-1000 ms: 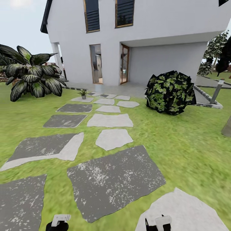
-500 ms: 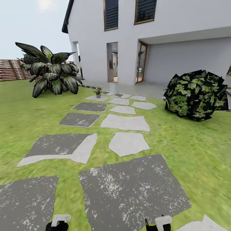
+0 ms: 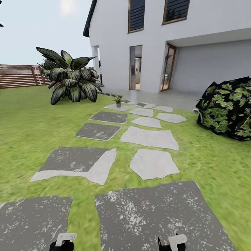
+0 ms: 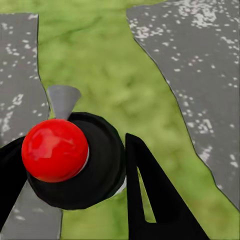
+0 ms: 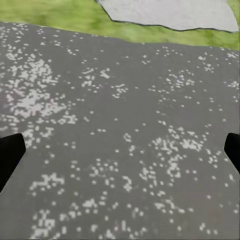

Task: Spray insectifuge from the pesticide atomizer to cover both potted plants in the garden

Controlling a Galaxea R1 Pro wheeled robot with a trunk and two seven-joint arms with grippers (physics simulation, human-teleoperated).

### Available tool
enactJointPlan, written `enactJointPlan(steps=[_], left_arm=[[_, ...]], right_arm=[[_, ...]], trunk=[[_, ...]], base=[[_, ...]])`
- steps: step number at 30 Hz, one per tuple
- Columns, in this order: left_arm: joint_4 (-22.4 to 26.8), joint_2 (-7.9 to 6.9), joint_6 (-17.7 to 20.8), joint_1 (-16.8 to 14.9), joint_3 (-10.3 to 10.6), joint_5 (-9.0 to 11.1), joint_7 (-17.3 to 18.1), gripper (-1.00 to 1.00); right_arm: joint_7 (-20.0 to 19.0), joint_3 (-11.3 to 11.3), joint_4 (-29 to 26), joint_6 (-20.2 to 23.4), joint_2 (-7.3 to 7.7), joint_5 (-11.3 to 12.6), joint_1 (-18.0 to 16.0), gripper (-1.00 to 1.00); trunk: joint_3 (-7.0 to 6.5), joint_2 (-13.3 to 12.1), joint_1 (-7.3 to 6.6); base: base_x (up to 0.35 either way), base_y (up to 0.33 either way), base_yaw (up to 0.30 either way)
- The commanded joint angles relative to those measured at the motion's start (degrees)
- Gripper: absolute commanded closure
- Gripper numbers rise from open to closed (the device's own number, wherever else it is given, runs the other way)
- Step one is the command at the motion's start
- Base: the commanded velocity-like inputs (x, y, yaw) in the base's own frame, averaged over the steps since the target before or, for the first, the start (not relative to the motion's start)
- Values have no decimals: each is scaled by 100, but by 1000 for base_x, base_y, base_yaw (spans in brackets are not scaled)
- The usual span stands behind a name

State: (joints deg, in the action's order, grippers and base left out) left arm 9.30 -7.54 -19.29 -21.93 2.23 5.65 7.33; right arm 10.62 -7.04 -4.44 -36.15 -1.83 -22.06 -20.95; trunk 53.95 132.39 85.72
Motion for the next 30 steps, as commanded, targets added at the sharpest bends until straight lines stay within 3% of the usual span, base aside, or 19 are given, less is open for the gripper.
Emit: enactJointPlan(steps=[1,7,30], left_arm=[[-7,-2,-14,-4,23,59,32,100],[-7,-2,-16,-4,23,59,32,100],[-7,-2,-16,-4,23,59,32,100]], right_arm=[[27,-43,4,-15,-2,-61,-4,-100],[27,-46,4,-15,-2,-61,-5,-100],[27,-44,4,-15,-2,-61,-5,-100]], trunk=[[5,2,2],[5,2,2],[100,2,2]], base=[[332,82,147],[333,82,118],[332,82,2]])
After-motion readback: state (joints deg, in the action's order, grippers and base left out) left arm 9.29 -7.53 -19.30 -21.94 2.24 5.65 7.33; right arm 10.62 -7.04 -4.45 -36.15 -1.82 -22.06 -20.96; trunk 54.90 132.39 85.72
